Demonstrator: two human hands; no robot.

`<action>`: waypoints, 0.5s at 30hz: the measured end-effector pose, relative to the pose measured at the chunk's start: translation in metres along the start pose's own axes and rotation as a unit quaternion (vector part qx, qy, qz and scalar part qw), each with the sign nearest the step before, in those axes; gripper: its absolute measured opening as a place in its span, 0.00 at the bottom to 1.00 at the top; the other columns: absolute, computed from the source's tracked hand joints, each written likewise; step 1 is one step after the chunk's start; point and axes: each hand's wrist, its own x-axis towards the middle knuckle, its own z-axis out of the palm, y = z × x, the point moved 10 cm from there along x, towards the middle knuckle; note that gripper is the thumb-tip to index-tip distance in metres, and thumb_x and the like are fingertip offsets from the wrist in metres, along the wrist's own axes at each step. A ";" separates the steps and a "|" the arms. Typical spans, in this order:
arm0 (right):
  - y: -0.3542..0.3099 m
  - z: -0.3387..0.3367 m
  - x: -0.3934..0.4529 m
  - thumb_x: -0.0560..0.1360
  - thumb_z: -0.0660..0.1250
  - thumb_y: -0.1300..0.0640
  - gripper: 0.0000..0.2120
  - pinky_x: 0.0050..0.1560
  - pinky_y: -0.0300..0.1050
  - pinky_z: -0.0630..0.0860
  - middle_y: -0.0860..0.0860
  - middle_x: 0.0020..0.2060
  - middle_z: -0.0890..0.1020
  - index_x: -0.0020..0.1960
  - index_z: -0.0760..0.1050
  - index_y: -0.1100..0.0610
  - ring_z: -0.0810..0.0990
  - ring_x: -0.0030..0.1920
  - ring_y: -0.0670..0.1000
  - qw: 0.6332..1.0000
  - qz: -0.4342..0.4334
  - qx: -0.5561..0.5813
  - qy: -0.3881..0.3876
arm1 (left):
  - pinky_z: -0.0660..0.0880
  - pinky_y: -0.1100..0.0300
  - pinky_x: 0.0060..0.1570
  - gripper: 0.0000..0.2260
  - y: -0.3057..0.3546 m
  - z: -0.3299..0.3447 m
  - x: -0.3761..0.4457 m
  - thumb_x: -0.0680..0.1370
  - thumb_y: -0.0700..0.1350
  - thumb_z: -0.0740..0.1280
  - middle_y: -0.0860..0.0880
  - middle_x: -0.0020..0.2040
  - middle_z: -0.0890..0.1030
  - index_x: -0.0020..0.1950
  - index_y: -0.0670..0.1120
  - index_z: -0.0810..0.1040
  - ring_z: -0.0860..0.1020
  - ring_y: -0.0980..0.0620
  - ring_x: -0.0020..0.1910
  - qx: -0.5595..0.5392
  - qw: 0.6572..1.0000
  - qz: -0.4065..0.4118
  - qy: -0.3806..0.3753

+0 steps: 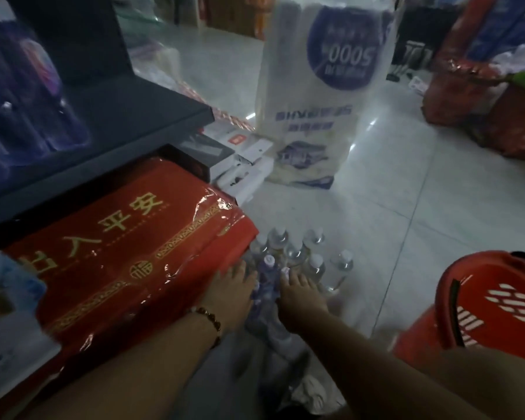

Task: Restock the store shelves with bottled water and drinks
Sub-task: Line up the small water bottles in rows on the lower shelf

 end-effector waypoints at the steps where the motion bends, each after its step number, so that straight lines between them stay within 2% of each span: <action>1: 0.003 0.004 0.013 0.83 0.54 0.54 0.32 0.79 0.54 0.50 0.60 0.81 0.49 0.81 0.44 0.61 0.49 0.80 0.59 1.000 0.004 -0.001 -0.003 | 0.58 0.47 0.74 0.28 0.001 0.010 0.013 0.83 0.53 0.56 0.41 0.81 0.52 0.81 0.48 0.51 0.57 0.41 0.78 0.000 1.000 0.004 -0.006; 3: 0.007 0.015 0.038 0.81 0.56 0.55 0.33 0.78 0.55 0.52 0.62 0.80 0.52 0.81 0.46 0.62 0.51 0.80 0.61 1.000 0.005 -0.010 -0.008 | 0.64 0.50 0.70 0.27 0.003 0.031 0.036 0.83 0.55 0.56 0.42 0.79 0.58 0.80 0.49 0.55 0.64 0.43 0.75 -0.003 1.000 0.010 -0.013; 5: 0.010 0.025 0.062 0.80 0.57 0.55 0.34 0.78 0.57 0.54 0.63 0.79 0.54 0.81 0.47 0.62 0.53 0.79 0.62 1.000 0.001 -0.016 -0.017 | 0.70 0.52 0.62 0.26 0.002 0.051 0.056 0.83 0.57 0.57 0.45 0.73 0.67 0.78 0.49 0.58 0.72 0.45 0.67 -0.010 1.000 0.013 -0.016; 10: 0.026 0.049 0.101 0.79 0.61 0.54 0.35 0.75 0.60 0.61 0.62 0.79 0.53 0.81 0.48 0.54 0.57 0.78 0.64 0.998 0.021 -0.019 -0.059 | 0.75 0.53 0.51 0.19 0.001 0.082 0.082 0.82 0.56 0.60 0.48 0.60 0.80 0.71 0.51 0.65 0.80 0.45 0.56 -0.068 0.997 0.030 -0.018; 12: 0.030 0.052 0.108 0.79 0.62 0.56 0.33 0.68 0.59 0.68 0.62 0.77 0.59 0.80 0.52 0.53 0.64 0.74 0.65 0.997 0.022 -0.027 -0.069 | 0.77 0.53 0.48 0.16 0.001 0.087 0.086 0.81 0.52 0.62 0.48 0.57 0.81 0.67 0.51 0.67 0.82 0.44 0.54 -0.073 0.997 0.029 -0.015; 15: 0.029 0.041 0.115 0.80 0.63 0.59 0.24 0.56 0.54 0.75 0.59 0.68 0.70 0.75 0.63 0.56 0.76 0.64 0.61 0.999 0.011 -0.026 -0.032 | 0.76 0.54 0.49 0.14 0.003 0.087 0.094 0.82 0.47 0.61 0.47 0.58 0.81 0.67 0.49 0.68 0.81 0.44 0.55 -0.036 0.999 0.022 -0.021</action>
